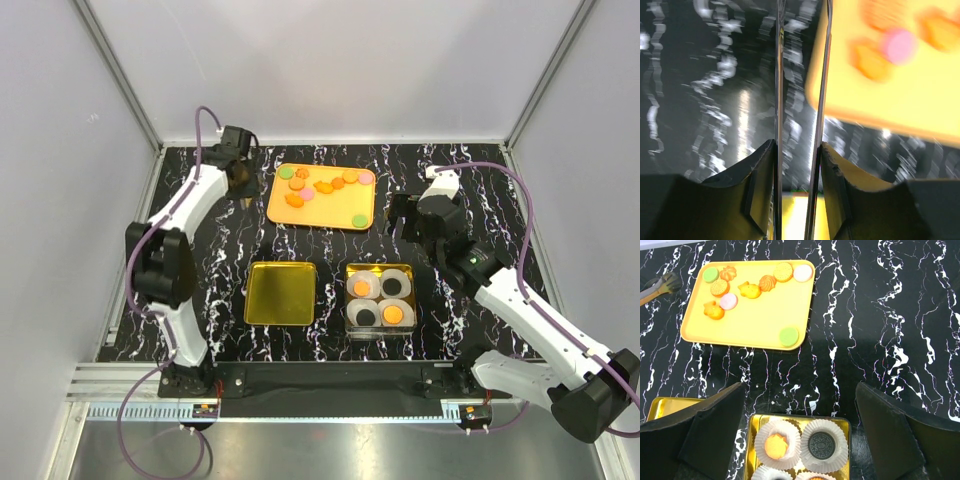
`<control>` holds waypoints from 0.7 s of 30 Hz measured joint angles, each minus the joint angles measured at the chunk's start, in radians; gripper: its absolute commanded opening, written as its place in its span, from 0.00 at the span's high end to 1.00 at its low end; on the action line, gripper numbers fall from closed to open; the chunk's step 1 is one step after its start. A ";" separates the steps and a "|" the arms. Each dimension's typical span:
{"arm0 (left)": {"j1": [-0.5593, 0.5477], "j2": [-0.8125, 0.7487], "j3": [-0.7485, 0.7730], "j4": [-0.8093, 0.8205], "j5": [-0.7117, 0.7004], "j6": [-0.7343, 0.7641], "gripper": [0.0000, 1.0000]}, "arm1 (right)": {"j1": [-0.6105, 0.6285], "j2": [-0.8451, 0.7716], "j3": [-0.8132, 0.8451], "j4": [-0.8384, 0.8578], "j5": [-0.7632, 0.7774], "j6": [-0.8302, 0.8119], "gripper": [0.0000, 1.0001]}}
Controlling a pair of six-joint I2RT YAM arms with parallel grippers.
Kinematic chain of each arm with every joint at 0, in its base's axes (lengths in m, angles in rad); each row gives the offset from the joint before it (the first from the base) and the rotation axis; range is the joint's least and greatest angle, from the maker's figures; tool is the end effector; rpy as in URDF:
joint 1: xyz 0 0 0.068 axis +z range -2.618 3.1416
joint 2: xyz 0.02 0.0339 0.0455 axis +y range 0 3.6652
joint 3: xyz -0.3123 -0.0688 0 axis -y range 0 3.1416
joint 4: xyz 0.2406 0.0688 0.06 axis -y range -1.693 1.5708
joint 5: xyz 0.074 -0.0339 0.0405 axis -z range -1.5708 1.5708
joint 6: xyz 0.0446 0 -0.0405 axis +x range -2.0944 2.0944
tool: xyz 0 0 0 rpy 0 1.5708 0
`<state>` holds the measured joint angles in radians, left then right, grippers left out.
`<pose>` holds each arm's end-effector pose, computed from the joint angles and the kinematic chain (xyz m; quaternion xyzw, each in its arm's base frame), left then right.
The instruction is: Pack the cookies
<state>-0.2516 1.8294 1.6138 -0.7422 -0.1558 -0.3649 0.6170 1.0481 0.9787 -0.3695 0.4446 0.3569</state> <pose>0.4043 -0.0968 0.3260 -0.0773 0.9477 -0.0206 0.3091 0.1838 0.1068 0.3787 0.0105 0.8317 0.0803 0.5493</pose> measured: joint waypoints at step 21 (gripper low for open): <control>0.238 0.344 0.075 0.026 -0.035 -0.035 0.22 | 0.000 0.008 0.000 -0.021 -0.046 0.002 0.00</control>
<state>-0.0135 2.1731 1.6886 -0.7162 -0.1905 -0.3996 0.6170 1.0561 0.9787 -0.3908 0.3985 0.3592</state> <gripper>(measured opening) 0.745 0.994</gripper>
